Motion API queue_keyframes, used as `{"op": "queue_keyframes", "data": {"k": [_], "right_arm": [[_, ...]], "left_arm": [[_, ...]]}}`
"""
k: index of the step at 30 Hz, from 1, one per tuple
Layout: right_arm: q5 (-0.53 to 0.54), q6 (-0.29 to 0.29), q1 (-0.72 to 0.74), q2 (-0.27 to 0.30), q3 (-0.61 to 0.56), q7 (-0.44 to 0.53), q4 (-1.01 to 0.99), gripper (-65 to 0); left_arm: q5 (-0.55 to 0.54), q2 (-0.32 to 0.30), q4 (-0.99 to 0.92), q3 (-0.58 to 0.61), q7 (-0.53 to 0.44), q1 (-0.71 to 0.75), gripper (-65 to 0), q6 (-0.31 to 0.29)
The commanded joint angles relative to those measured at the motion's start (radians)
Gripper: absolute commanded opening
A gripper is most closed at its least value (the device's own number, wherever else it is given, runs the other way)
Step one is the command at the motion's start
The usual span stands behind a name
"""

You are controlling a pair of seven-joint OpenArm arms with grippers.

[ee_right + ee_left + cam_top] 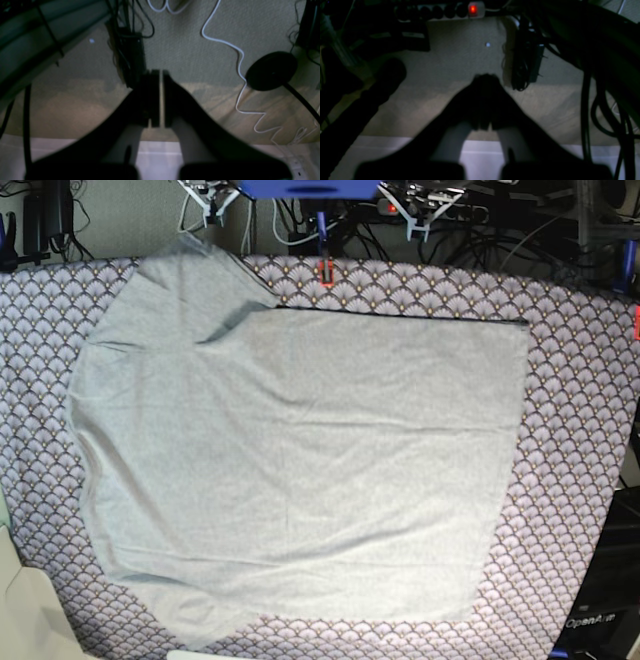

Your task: Fold the T-shirt properly

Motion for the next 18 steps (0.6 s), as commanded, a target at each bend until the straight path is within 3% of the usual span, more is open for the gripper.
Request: {"op": "queue_keyframes", "data": {"k": [1, 8, 18], "right_arm": [[0.003, -0.018, -0.004, 0.004, 0.001, 0.01, 0.001, -65.0], [0.003, -0.018, -0.004, 0.004, 0.004, 0.014, 0.001, -65.0], [0.004, -0.018, -0.01, 0.004, 0.007, 0.124, -0.001, -65.0]], "left_arm": [[0.0, -0.001, 0.003, -0.001, -0.004, 0.004, -65.0, -0.001], [0.0, -0.001, -0.003, -0.001, -0.082, 0.005, -65.0, -0.001], [-0.002, -0.003, 0.0, -0.001, -0.108, 0.017, -65.0, -0.001]]}}
